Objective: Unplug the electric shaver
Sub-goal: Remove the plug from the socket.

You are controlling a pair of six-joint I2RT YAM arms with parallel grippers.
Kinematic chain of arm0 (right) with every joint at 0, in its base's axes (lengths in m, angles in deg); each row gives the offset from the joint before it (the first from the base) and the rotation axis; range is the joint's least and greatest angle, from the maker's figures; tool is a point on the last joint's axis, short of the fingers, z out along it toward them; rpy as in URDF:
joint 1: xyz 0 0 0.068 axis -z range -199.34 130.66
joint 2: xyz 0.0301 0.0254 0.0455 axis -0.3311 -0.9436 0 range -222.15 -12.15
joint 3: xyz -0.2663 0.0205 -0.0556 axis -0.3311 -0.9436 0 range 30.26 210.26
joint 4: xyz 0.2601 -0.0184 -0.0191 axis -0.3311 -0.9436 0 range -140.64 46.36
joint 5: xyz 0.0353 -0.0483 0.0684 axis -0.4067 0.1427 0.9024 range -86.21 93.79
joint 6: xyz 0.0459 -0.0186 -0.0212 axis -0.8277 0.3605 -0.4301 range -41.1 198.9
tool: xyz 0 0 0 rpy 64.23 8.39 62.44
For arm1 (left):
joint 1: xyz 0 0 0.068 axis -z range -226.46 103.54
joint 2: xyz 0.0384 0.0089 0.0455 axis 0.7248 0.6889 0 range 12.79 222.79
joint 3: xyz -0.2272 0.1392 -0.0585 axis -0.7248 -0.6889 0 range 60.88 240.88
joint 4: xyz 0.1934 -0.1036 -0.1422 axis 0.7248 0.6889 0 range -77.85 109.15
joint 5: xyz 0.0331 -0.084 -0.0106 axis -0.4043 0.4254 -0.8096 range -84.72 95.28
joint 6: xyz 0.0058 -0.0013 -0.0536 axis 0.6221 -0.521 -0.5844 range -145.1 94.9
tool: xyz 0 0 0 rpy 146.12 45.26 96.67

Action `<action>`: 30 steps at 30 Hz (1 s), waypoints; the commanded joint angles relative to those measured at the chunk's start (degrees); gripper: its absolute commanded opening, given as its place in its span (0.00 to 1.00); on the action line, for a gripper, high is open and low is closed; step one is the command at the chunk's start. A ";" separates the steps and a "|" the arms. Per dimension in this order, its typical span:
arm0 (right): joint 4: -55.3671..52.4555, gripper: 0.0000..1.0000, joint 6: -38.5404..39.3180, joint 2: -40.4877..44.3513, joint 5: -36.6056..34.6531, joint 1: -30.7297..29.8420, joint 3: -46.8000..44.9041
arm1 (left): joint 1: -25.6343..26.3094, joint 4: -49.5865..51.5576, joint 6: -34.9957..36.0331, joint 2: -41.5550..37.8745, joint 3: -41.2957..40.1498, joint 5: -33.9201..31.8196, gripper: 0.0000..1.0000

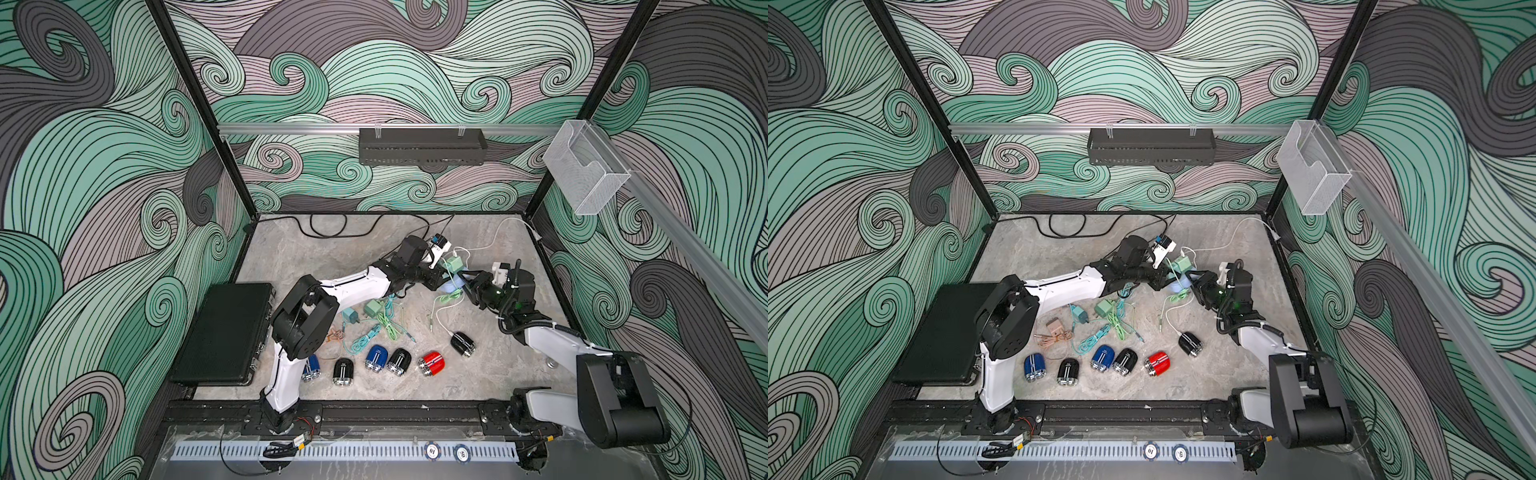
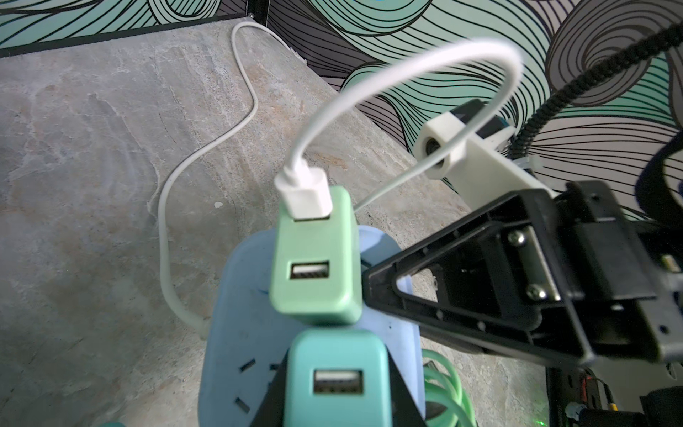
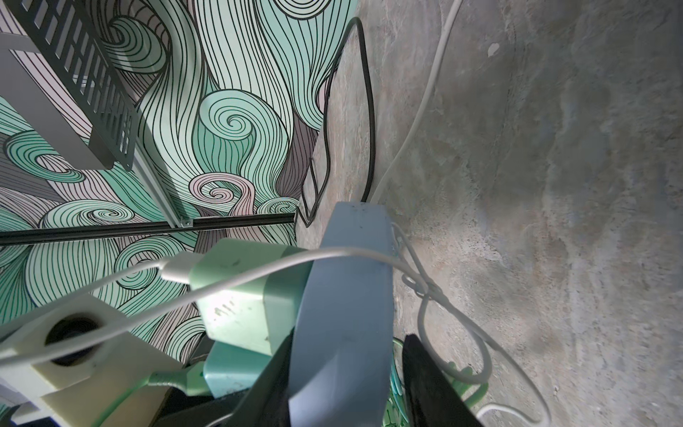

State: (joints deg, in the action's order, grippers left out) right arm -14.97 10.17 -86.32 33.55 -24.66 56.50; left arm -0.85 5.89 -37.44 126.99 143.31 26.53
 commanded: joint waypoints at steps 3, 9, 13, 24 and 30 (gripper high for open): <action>3.26 0.31 -2.60 0.14 -3.18 -0.65 -1.58 | 0.20 -8.16 -3.05 -4.58 -0.55 2.21 0.01; 3.52 0.22 -1.57 1.77 -5.24 -0.65 -4.12 | -1.69 -12.38 -8.54 -5.95 -2.32 2.93 0.00; 4.52 0.20 -0.93 1.65 -5.23 -0.65 -4.95 | -3.52 -14.07 -13.93 -6.14 -2.85 5.66 0.00; 8.82 0.23 -0.23 -3.13 -5.04 -0.65 -2.62 | -2.54 -6.22 -3.96 -9.94 -4.90 2.45 0.00; 13.47 0.25 -0.92 -10.16 -5.39 -0.67 0.57 | -1.20 3.75 2.16 -12.46 -5.16 -1.59 0.00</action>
State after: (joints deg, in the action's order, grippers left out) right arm -7.43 9.80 -94.87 28.82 -25.23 54.62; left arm -2.84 3.96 -40.00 117.61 137.83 27.58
